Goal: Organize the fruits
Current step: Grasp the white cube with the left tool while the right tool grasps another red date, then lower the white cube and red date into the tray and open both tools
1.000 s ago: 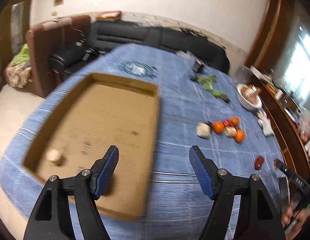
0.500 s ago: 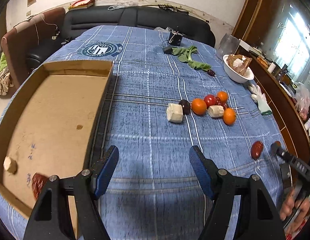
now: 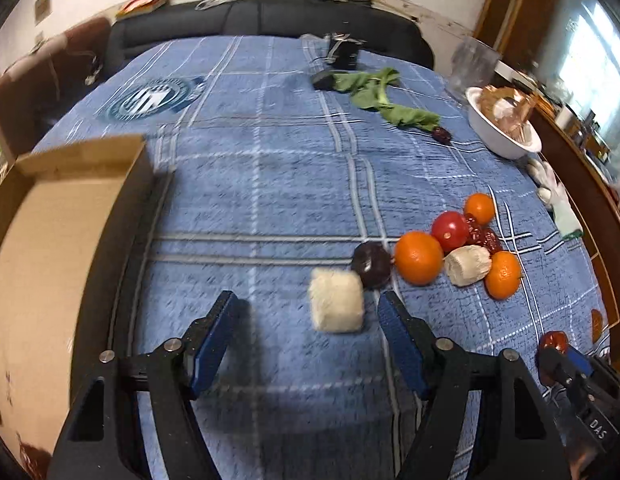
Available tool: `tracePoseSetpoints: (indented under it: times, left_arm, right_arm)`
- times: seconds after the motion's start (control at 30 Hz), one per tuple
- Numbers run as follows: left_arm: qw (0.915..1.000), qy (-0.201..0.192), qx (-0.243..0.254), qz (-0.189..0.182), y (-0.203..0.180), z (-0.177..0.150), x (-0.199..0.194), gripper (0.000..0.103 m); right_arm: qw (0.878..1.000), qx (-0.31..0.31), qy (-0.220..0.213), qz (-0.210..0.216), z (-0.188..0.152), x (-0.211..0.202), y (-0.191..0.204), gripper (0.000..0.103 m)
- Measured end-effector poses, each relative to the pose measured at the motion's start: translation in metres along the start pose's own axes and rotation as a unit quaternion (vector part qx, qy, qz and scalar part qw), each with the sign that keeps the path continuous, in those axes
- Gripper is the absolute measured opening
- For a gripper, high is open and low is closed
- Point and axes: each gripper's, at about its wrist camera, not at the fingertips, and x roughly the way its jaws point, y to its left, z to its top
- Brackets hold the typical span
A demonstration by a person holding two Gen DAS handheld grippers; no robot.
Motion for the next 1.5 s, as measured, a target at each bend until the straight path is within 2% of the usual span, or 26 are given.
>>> tracePoseSetpoints:
  times: [0.07,0.13,0.23,0.37,0.53,0.67,0.8,0.97,1.17,1.3,1.5]
  left_arm:
    - [0.9996,-0.006,0.016,0.021,-0.005,0.001,0.003,0.035]
    - [0.9996,-0.005,0.027,0.005,-0.008,0.002,0.003,0.021]
    - [0.9995,-0.011,0.029,0.004,-0.009,-0.003,-0.007,0.021]
    - [0.9995,-0.026,0.012,-0.016,0.0,-0.01,-0.034,0.022]
    - [0.9975,-0.054,-0.035,-0.03,0.04,-0.021,-0.081,0.022]
    - [0.9941,-0.076,-0.077,-0.003,0.091,-0.034,-0.117,0.022]
    - [0.9892,-0.08,-0.112,0.052,0.149,-0.043,-0.138,0.022]
    - [0.9844,-0.057,-0.131,0.102,0.203,-0.047,-0.14,0.022]
    - [0.9811,-0.023,-0.148,0.123,0.246,-0.045,-0.12,0.022]
    - [0.98,-0.001,-0.152,0.128,0.258,-0.045,-0.106,0.022]
    - [0.9787,0.009,-0.158,0.131,0.26,-0.052,-0.1,0.023]
  right_arm:
    - [1.0,-0.002,0.0,-0.002,0.0,-0.001,0.0,0.032]
    - [1.0,-0.004,0.0,-0.002,-0.001,-0.002,0.001,0.032]
    - [1.0,-0.002,0.0,0.003,-0.002,-0.005,0.002,0.032]
    - [1.0,-0.01,-0.011,0.013,-0.003,-0.019,0.011,0.032]
    - [0.998,-0.036,-0.027,0.04,-0.001,-0.04,0.036,0.032]
    - [0.995,-0.064,-0.025,0.076,0.001,-0.048,0.072,0.032]
    - [0.986,-0.104,-0.01,0.133,0.006,-0.047,0.127,0.032]
    - [0.965,-0.16,0.026,0.205,0.008,-0.029,0.219,0.033]
    - [0.949,-0.208,0.068,0.228,-0.006,0.012,0.303,0.033]
    - [0.946,-0.222,0.088,0.219,-0.016,0.039,0.333,0.033]
    - [0.944,-0.232,0.109,0.206,-0.025,0.068,0.347,0.033]
